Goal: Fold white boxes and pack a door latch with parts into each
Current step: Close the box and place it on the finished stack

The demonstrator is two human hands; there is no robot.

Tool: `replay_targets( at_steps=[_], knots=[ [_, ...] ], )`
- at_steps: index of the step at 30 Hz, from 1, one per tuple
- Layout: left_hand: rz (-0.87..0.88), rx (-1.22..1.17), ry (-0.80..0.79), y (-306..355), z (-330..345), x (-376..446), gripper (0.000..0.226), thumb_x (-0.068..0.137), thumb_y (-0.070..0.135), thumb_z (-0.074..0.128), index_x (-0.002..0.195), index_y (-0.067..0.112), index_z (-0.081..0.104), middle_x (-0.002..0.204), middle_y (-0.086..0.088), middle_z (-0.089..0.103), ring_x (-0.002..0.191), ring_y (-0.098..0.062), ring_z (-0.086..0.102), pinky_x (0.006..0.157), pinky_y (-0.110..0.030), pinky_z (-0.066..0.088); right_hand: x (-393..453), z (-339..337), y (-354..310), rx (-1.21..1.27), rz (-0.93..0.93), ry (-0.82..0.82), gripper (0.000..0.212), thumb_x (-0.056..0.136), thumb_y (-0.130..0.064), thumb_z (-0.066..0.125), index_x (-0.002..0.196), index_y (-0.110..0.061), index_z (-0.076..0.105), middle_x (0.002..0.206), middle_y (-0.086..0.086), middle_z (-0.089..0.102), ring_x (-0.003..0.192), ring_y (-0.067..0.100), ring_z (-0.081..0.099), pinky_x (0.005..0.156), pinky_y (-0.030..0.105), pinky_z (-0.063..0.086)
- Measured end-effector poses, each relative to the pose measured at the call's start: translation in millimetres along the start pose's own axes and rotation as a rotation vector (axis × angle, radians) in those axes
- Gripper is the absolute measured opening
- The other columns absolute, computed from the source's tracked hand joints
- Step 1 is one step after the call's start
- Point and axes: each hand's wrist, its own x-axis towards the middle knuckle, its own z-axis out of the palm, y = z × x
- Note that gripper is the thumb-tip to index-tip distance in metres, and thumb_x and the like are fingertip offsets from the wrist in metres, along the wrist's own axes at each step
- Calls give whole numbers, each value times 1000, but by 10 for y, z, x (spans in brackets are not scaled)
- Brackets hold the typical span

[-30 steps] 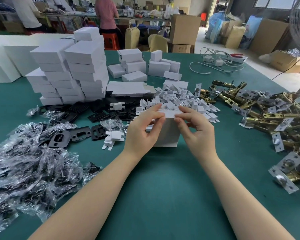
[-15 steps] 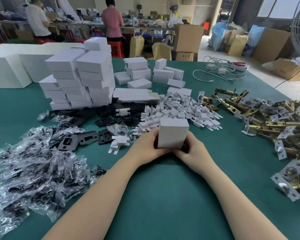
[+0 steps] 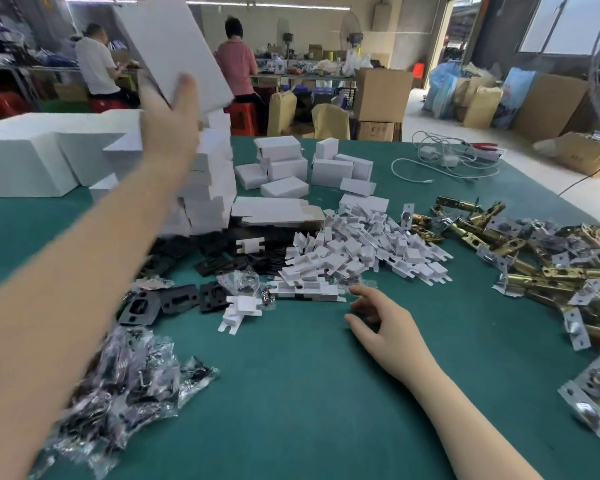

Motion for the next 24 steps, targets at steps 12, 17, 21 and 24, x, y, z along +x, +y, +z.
replay_targets(
  at_steps=[12,17,21,24],
  knots=[
    [-493,436,-104,-205,-204,839,28,97,34,54,112,12,46,83,-6,51,51,-12,50,33,-12,33,2,-7,22,-38,-16,-6,26,89,-21,66,113,-31,65,102,-22,62,99,-13,53,81,-1,36],
    [-274,954,-175,-224,-229,752,48,98,43,36,110,1,56,86,-19,64,62,-32,61,56,-32,49,5,0,16,-55,-34,-7,23,89,-20,66,109,-32,65,101,-23,61,100,-12,53,81,0,36],
    [22,1203,-152,-247,-251,713,54,102,42,29,117,2,61,113,-25,60,102,-44,56,90,-48,47,7,1,14,-57,-42,-9,22,89,-19,66,108,-32,66,101,-22,61,99,-11,53,81,1,36],
    [185,1219,-130,-220,-205,655,60,101,55,27,115,12,66,93,-17,58,83,-36,52,71,-41,42,11,0,11,-56,-37,-15,22,89,-20,65,107,-32,66,102,-22,60,100,-11,53,81,1,36]
  ],
)
